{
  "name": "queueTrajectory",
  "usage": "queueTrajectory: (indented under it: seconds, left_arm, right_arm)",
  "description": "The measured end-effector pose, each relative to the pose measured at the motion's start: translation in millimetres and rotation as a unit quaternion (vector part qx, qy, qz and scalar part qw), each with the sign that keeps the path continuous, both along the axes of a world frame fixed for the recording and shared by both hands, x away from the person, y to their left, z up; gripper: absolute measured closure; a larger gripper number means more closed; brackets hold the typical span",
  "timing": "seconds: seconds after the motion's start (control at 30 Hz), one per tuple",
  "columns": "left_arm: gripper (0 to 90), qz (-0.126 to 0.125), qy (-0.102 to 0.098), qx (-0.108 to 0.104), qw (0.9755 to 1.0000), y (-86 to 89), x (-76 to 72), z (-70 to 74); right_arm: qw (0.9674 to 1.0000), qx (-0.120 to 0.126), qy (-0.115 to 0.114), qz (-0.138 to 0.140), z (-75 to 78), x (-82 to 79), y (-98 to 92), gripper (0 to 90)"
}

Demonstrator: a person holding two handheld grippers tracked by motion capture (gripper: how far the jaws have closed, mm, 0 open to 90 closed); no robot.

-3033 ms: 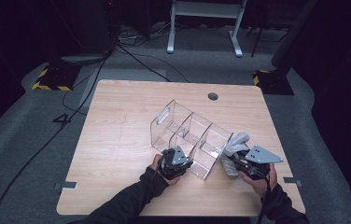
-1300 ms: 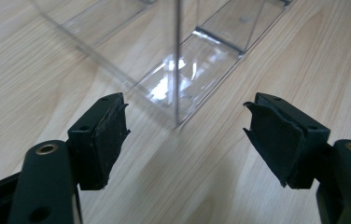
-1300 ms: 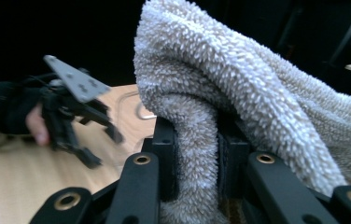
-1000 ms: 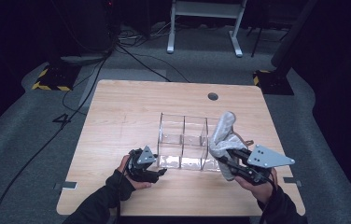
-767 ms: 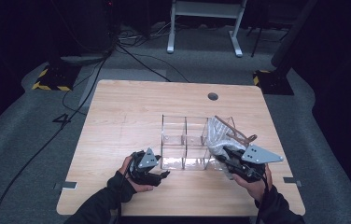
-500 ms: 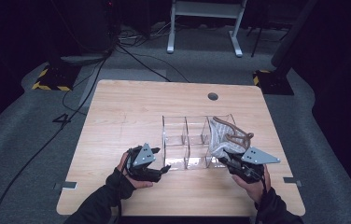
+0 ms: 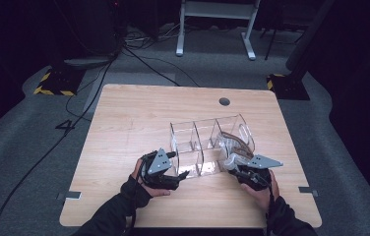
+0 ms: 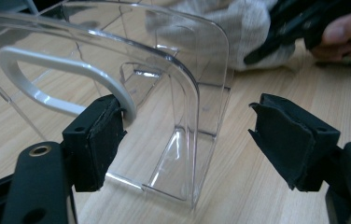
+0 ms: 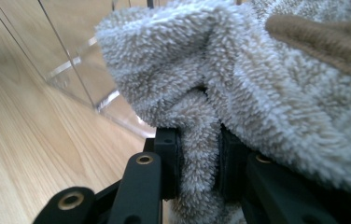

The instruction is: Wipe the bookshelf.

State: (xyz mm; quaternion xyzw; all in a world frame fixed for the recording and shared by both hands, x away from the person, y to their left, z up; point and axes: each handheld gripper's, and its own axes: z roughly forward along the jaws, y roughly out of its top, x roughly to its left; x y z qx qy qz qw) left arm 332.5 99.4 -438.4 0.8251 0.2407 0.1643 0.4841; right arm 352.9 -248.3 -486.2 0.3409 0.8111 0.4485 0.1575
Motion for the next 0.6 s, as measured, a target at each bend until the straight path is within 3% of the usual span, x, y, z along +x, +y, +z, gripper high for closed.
queueTrajectory:
  seconds: [0.07,0.27,0.3,0.37,0.6]
  left_arm:
    - [26.8,0.008,-0.008,-0.004,0.9999,-0.5,0.6,0.7]
    - [33.8,0.029,-0.005,-0.006,0.9995,-5.3,9.1,1.4]
    - [38.5,0.036,-0.006,-0.003,0.9993,-6.1,9.9,0.8]
    - [50.3,0.035,0.001,-0.011,0.9993,-4.0,13.0,0.6]
    - [50.6,0.028,0.007,-0.005,0.9996,-3.4,11.3,2.4]
  right_arm:
    - [0.9999,-0.009,0.014,0.004,-9.4,3.5,1.3,74.5]
    - [0.9998,-0.015,0.014,0.005,-6.6,4.0,1.5,74.4]
    - [0.9998,-0.016,0.012,0.004,-5.6,3.4,1.9,74.4]
    - [0.9998,-0.019,0.003,0.001,-2.4,2.6,2.0,74.4]
    - [0.9984,0.008,-0.054,-0.012,19.0,-6.6,-0.8,74.5]
